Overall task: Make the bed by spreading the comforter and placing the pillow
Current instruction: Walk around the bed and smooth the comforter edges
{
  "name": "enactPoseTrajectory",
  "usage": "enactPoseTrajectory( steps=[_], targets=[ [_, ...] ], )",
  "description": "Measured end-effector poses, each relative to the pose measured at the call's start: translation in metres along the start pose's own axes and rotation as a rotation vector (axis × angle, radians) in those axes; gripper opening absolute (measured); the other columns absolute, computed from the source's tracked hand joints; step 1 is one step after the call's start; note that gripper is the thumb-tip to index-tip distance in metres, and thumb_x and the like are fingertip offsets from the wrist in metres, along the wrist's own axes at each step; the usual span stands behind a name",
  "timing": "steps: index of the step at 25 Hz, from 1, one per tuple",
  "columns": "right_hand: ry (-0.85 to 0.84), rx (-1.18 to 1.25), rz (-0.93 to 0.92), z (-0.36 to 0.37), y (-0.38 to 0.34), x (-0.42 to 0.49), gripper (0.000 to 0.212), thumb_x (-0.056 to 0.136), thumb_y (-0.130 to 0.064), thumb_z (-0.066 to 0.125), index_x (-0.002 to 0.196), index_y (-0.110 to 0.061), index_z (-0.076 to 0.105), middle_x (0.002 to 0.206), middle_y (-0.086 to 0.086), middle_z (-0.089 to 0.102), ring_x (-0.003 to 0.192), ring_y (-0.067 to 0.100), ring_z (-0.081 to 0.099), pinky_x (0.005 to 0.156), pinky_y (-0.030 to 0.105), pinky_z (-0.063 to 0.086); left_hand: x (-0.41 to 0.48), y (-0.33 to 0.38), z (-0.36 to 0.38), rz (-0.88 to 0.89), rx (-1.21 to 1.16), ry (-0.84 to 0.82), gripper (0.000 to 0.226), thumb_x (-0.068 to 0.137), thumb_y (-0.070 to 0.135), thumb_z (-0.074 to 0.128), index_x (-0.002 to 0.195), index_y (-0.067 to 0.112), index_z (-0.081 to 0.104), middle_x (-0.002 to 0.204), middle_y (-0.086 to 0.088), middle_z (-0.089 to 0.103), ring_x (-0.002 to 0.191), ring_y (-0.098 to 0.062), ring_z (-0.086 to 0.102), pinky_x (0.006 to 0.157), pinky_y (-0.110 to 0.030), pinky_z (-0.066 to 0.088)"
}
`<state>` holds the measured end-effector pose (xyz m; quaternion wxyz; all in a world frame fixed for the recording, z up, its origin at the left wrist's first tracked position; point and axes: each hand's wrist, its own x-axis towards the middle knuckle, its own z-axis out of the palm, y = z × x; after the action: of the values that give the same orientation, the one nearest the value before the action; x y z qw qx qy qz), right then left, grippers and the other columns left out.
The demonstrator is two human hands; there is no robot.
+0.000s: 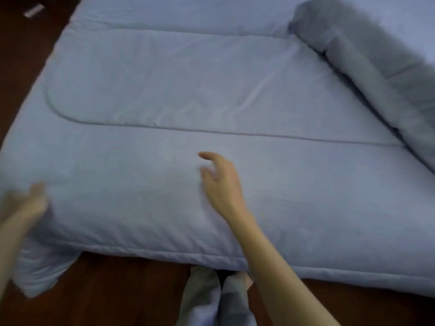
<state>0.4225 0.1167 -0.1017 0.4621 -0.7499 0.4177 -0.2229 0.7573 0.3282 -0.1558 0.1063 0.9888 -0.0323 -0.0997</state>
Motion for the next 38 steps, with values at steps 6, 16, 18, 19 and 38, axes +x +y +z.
enactPoseTrajectory(
  steps=[6,16,18,19,38],
  targets=[
    [-0.170,-0.800,-0.190,-0.018,0.086,-0.024,0.056,0.092,-0.051,0.032,0.147,-0.036,0.029,0.157,-0.006,0.026,0.145,0.019,0.026,0.115,0.055,0.019,-0.055,0.026,0.027,0.174,-0.062,0.168,0.055,0.088,0.038,0.032,0.126,0.001,0.045,0.132,-0.030,0.046,0.124,-0.046,0.043,0.099,-0.058,0.033],
    [0.264,-0.746,0.871,-0.282,0.182,-0.104,0.056,0.097,-0.049,0.019,0.149,-0.028,0.023,0.160,0.004,0.016,0.146,0.025,0.015,0.114,0.061,0.014,-0.320,0.192,0.130,1.320,0.178,-0.107,0.062,0.092,0.042,0.033,0.146,0.012,0.037,0.154,-0.010,0.034,0.140,-0.032,0.035,0.111,-0.060,0.019],
    [0.359,-0.725,0.705,-0.282,0.164,-0.069,0.051,0.095,-0.041,0.028,0.136,-0.017,0.044,0.147,0.013,0.040,0.135,0.031,0.035,0.109,0.057,0.028,-0.327,0.194,0.136,1.288,0.162,-0.065,0.062,0.092,0.042,0.033,0.145,0.011,0.037,0.154,-0.010,0.033,0.141,-0.030,0.034,0.111,-0.059,0.018],
    [0.278,-0.736,0.527,-0.266,0.155,-0.050,0.050,0.094,-0.038,0.030,0.136,-0.015,0.044,0.147,0.013,0.041,0.135,0.031,0.036,0.109,0.056,0.027,-0.328,0.196,0.137,1.250,0.167,-0.053,0.063,0.092,0.042,0.032,0.145,0.010,0.037,0.154,-0.010,0.033,0.141,-0.030,0.033,0.112,-0.058,0.016],
    [0.754,-0.553,0.871,-0.689,0.420,-0.181,0.059,0.094,-0.043,0.024,0.140,-0.011,0.042,0.149,0.015,0.039,0.139,0.034,0.032,0.109,0.062,0.025,-0.698,0.371,0.233,1.274,0.311,-0.102,0.068,0.089,0.043,0.033,0.143,0.001,0.038,0.150,-0.019,0.037,0.135,-0.037,0.040,0.108,-0.059,0.025]
  ],
)
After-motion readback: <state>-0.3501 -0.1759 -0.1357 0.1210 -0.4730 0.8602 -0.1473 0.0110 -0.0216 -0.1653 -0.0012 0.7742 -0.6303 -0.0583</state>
